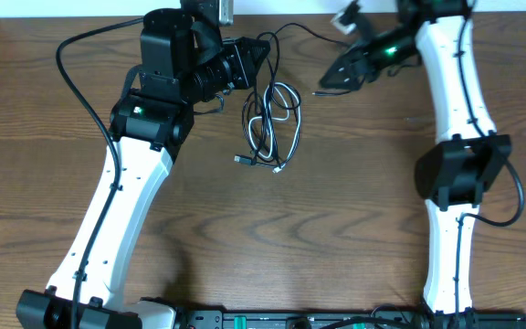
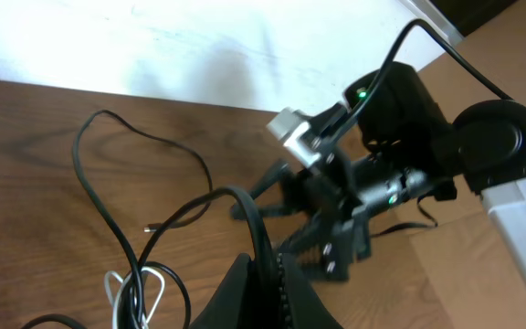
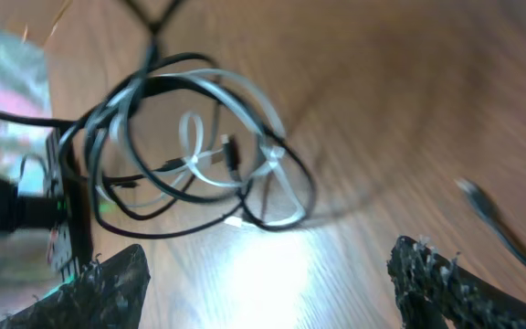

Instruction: Untangle cables

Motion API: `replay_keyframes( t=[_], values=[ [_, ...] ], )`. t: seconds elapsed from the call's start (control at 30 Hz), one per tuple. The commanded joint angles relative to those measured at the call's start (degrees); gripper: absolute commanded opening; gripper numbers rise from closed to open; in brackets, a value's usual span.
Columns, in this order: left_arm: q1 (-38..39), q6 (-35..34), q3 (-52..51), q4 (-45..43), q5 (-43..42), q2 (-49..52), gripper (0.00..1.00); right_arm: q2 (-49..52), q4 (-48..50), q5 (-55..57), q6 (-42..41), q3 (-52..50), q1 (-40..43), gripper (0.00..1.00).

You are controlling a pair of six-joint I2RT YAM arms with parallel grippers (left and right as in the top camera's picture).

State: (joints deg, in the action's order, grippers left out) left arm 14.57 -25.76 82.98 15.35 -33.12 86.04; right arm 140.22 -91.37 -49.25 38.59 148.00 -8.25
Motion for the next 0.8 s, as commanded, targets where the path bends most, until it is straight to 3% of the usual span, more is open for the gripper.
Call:
replay_keyframes(
  t=[0.0, 0.3, 0.6, 0.77],
  values=[
    [-0.2, -2.1, 1.5, -0.5, -1.0, -0.6, 0.08, -1.7, -1.1, -0.1, 7.8, 0.4, -2.9, 0.81],
    [-0.2, -2.9, 1.5, -0.5, -1.0, -0.7, 0.08, -1.7, -3.5, 3.4, 20.5, 0.4, -9.2, 0.80],
    [-0.2, -3.5, 1.5, -0.5, -1.0, -0.7, 0.07, -0.8, -0.1, 5.6, 21.9, 0.3, -13.5, 0.74],
    [-0.4, -3.5, 1.5, -0.5, -1.0, -0.7, 0.07, 0.2, -0.7, 8.2, 21.9, -0.2, -14.9, 0.61]
  ],
)
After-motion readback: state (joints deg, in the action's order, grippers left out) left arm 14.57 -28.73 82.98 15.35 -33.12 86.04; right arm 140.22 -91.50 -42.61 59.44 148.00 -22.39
